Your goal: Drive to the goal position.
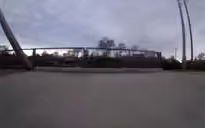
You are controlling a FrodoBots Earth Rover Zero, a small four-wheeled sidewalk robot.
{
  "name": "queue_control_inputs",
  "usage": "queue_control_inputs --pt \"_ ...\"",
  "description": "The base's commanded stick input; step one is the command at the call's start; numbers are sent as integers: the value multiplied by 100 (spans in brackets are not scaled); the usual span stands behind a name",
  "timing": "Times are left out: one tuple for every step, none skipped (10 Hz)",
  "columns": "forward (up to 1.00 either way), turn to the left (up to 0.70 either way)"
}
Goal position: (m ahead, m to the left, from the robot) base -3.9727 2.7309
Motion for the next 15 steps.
queue_control_inputs --pt "3 95" --pt "33 65" --pt "97 39" --pt "100 39" --pt "100 39" --pt "100 39" --pt "100 39" --pt "100 39" --pt "100 39" --pt "100 39" --pt "100 40" --pt "100 40" --pt "100 40" --pt "100 40" --pt "100 40"
